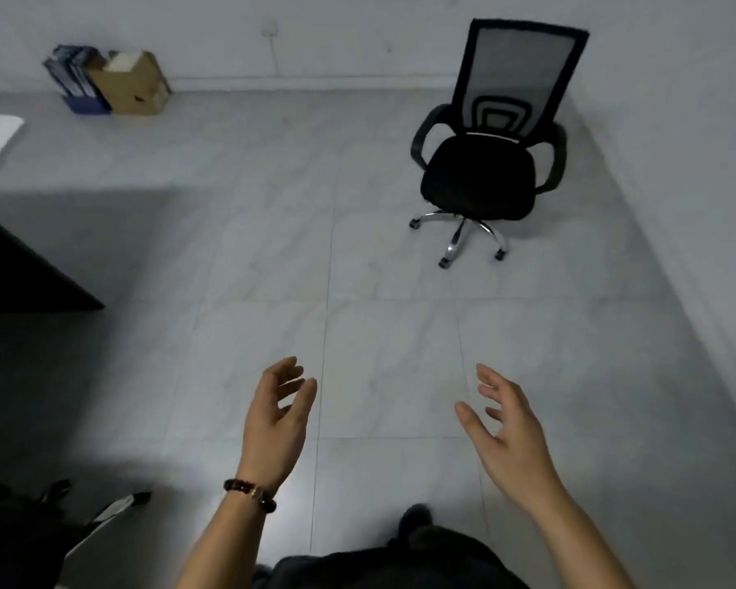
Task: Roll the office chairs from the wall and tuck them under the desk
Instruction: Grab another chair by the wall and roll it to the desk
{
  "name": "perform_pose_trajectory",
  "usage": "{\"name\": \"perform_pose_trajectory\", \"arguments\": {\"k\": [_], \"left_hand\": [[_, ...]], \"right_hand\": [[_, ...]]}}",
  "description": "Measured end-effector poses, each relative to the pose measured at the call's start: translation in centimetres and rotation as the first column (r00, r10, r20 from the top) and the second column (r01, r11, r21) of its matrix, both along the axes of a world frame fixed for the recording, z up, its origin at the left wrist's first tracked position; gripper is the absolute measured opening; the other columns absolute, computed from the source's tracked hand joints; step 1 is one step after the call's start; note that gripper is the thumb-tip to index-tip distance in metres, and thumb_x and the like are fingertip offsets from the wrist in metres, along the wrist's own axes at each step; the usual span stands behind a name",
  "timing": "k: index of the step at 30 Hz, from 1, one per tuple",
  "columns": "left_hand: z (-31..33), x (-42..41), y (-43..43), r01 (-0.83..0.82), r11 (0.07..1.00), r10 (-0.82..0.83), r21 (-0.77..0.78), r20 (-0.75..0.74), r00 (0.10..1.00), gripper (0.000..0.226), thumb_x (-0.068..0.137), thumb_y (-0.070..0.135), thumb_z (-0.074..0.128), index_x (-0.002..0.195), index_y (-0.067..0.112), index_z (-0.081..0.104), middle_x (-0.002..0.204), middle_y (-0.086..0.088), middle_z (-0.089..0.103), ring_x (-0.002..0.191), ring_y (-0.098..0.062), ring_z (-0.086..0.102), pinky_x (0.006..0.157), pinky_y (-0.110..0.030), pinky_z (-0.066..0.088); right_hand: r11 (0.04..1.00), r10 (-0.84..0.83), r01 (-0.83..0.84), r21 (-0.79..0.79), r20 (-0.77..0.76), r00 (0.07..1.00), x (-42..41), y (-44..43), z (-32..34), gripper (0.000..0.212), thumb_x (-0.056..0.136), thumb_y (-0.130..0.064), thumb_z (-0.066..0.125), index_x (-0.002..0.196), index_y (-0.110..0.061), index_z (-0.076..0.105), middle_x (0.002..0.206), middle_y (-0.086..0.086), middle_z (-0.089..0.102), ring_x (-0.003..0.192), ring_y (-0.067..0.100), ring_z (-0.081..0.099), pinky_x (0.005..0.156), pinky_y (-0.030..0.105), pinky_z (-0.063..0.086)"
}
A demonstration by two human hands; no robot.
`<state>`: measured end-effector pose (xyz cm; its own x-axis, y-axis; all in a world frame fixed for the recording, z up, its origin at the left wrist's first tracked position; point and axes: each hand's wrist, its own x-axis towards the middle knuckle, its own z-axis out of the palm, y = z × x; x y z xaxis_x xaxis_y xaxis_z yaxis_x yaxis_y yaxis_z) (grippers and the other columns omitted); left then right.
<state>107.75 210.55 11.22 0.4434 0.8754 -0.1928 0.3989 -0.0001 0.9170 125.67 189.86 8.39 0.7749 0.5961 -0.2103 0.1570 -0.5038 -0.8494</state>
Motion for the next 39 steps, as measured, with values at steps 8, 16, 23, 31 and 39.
{"name": "perform_pose_trajectory", "arguments": {"k": [8,16,23,31,39], "left_hand": [[3.3,20.4,-2.1,0.203,0.977,-0.204,0.059,0.014,0.979,0.031,0.091,0.024,0.060,0.121,0.026,0.054,0.115,0.014,0.062,0.101,0.006,0.058,0.070,-0.005,0.045],[-3.1,40.7,-1.5,0.320,0.947,-0.319,0.003,-0.071,0.945,0.028,0.091,0.023,0.059,0.118,0.027,0.053,0.114,0.014,0.062,0.100,0.008,0.057,0.067,-0.005,0.045],[-0.5,66.1,0.6,0.463,0.885,-0.466,-0.048,-0.060,0.883,0.030,0.093,0.025,0.056,0.122,0.023,0.051,0.114,0.009,0.060,0.102,-0.001,0.057,0.072,-0.012,0.043],[0.2,90.5,2.7,0.561,0.827,-0.561,-0.031,-0.096,0.822,0.034,0.091,0.019,0.058,0.124,0.020,0.050,0.109,0.007,0.062,0.097,-0.003,0.060,0.069,-0.010,0.047],[0.2,112.5,6.1,0.386,0.922,-0.385,-0.030,-0.164,0.908,0.039,0.090,0.021,0.059,0.128,0.017,0.048,0.114,0.002,0.061,0.102,-0.008,0.058,0.093,-0.036,0.049]], "right_hand": [[0.989,-0.146,0.144,0.043,0.043,0.988,17.6,-4.2,2.7,0.052,0.095,-0.036,0.055,0.144,-0.031,0.041,0.137,-0.014,0.045,0.122,-0.002,0.048,0.098,0.022,0.041],[0.949,-0.312,0.312,-0.050,0.004,0.950,35.3,-6.2,-2.5,0.047,0.096,-0.031,0.057,0.141,-0.028,0.045,0.138,-0.008,0.048,0.120,0.005,0.050,0.101,0.033,0.046],[0.887,-0.445,0.453,-0.086,0.100,0.890,56.6,-7.2,1.8,0.052,0.093,-0.034,0.059,0.142,-0.025,0.043,0.136,-0.008,0.050,0.117,0.007,0.053,0.095,0.030,0.047],[0.818,-0.575,0.575,0.013,0.057,0.816,78.1,-6.4,1.3,0.055,0.090,-0.034,0.061,0.141,-0.020,0.044,0.133,-0.007,0.053,0.117,0.008,0.054,0.084,0.014,0.041],[0.918,-0.396,0.396,0.022,0.027,0.918,107.4,-0.8,-0.3,0.050,0.094,-0.032,0.060,0.140,-0.029,0.043,0.138,-0.002,0.049,0.116,0.006,0.050,0.094,0.026,0.042]]}}
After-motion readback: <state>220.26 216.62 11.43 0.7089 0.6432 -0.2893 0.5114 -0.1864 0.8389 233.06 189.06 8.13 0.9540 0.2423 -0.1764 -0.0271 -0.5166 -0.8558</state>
